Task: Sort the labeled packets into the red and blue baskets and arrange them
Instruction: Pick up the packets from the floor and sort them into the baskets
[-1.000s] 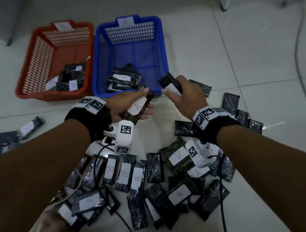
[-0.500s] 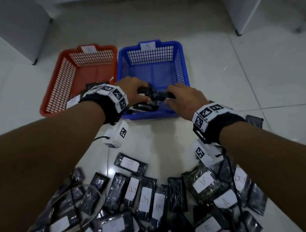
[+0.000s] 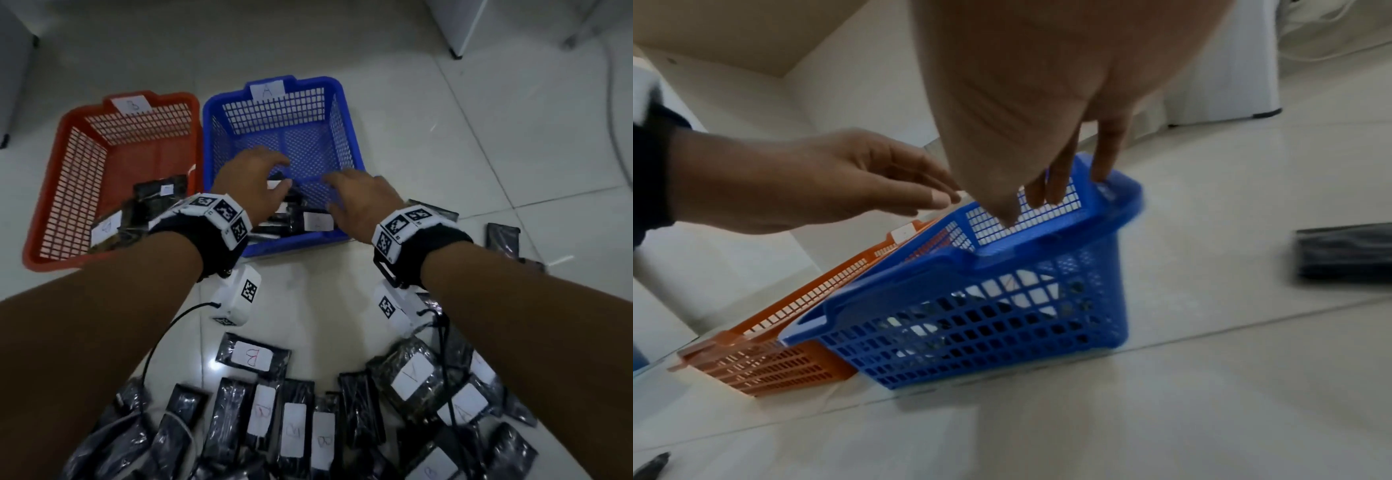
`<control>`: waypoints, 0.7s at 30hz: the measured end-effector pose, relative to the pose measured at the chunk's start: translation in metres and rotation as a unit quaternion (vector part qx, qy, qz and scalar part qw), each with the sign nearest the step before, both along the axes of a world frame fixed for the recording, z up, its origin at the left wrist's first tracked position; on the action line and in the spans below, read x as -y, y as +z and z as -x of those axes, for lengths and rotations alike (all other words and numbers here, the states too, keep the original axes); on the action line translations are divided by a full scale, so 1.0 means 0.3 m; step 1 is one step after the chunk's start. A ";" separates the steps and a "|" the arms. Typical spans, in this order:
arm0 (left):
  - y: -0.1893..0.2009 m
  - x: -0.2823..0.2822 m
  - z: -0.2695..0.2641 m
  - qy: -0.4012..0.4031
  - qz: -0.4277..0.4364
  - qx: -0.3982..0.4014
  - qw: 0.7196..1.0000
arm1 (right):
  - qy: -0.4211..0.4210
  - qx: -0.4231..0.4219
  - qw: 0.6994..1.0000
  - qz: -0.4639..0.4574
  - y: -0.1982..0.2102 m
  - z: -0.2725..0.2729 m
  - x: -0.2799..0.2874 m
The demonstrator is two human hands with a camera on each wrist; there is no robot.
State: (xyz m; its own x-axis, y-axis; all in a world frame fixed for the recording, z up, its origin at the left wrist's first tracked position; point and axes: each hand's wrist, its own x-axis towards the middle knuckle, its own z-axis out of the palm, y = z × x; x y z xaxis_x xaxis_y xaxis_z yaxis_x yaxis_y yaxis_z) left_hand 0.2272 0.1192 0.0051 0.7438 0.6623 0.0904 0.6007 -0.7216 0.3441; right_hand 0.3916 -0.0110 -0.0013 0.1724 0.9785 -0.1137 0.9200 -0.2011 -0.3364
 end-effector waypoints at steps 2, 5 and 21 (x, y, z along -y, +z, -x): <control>-0.005 0.107 -0.153 -0.046 -0.026 0.019 0.998 | -0.066 0.025 0.994 -0.086 -0.002 -0.104 0.121; -0.003 0.187 -0.218 -0.084 -0.085 0.047 0.992 | -0.124 0.036 0.977 -0.168 -0.037 -0.106 0.199; -0.265 0.466 -0.710 -0.163 0.051 -0.218 0.961 | -0.353 -0.019 0.935 0.035 -0.232 -0.508 0.626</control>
